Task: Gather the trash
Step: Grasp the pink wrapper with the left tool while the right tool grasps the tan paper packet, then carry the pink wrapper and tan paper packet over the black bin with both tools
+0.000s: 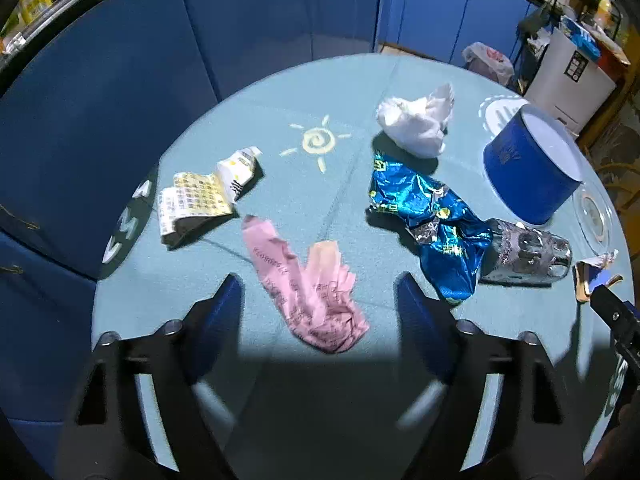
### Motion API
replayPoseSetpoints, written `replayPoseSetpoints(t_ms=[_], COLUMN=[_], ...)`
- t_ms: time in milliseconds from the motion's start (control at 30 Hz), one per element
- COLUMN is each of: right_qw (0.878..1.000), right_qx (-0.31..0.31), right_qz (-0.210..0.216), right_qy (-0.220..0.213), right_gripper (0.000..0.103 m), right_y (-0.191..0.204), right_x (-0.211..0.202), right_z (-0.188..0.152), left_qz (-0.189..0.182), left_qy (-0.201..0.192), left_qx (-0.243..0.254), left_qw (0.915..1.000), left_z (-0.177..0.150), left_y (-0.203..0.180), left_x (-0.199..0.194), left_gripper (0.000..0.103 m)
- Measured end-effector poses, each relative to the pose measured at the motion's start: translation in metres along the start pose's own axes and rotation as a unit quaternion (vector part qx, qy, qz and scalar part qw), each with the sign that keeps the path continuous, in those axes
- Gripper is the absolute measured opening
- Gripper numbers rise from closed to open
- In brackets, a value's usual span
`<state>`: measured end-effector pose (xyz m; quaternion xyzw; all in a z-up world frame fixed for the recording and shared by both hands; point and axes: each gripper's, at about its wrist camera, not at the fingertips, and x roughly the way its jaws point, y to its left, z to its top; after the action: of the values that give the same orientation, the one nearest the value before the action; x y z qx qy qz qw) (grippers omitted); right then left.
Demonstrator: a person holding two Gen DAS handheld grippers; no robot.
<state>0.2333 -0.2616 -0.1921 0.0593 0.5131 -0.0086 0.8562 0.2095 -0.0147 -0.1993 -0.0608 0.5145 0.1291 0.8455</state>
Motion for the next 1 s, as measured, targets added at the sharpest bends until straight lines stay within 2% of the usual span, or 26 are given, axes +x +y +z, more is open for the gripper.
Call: replayPoseSetpoints(t_ms=[33,67,100,133,200,367,400,433,467,533,567,600,700,1000], right_qw=[1.0,1.0,1.0,1.0,1.0,1.0,1.0,0.999,0.999,0.999,0.999,0.999,0.998,0.998], right_qx=[0.002,0.003,0.005,0.006,0.004,-0.021,-0.025,-0.031,-0.034,-0.039,-0.041,-0.041,-0.042,-0.036], right_qz=[0.002,0.004,0.006,0.007,0.014,0.016,0.017,0.012,0.011,0.019,0.024,0.027,0.031,0.037], right_qy=[0.005,0.008,0.01,0.012,0.015,0.004,0.002,-0.005,-0.008,-0.013,-0.011,-0.012,-0.018,-0.046], right_gripper=[0.085,0.086,0.087,0.087,0.087,0.086,0.079,0.061,0.056,0.019,0.015,0.008,0.004,0.004], right_y=[-0.004,-0.005,-0.008,-0.01,-0.01,-0.002,-0.001,0.001,0.003,0.005,0.005,0.005,0.005,0.005], right_x=[0.004,0.007,0.011,0.013,0.018,0.02,0.019,0.017,0.016,0.012,0.011,0.008,0.002,-0.03], right_z=[0.003,0.005,0.007,0.008,0.01,0.011,0.011,0.009,0.008,0.007,0.006,0.004,0.002,-0.006], left_qz=[-0.007,-0.012,-0.015,-0.026,-0.024,-0.028,-0.028,-0.027,-0.027,-0.025,-0.025,-0.023,-0.022,-0.038], left_qy=[-0.006,-0.011,-0.015,-0.011,-0.016,-0.015,-0.014,-0.013,-0.012,-0.011,-0.011,-0.011,-0.017,-0.049], left_qx=[0.002,0.008,0.011,0.012,0.012,0.007,0.007,0.008,0.008,0.007,0.008,0.008,0.011,0.018], left_qw=[1.0,0.9998,0.9997,0.9995,0.9995,0.9995,0.9995,0.9995,0.9995,0.9996,0.9996,0.9996,0.9996,0.9979], left_z=[0.002,0.004,0.005,0.007,0.01,0.014,0.015,0.015,0.016,0.015,0.013,0.012,0.011,0.004], left_y=[-0.003,-0.007,-0.01,-0.014,-0.02,-0.025,-0.026,-0.027,-0.026,-0.027,-0.023,-0.022,-0.025,-0.022], left_x=[0.0,-0.002,-0.004,-0.002,-0.002,0.002,0.002,0.002,0.002,0.002,0.0,-0.001,-0.005,-0.039], left_gripper=[0.051,0.044,0.033,0.031,0.027,0.025,0.025,0.024,0.024,0.024,0.024,0.024,0.024,0.023])
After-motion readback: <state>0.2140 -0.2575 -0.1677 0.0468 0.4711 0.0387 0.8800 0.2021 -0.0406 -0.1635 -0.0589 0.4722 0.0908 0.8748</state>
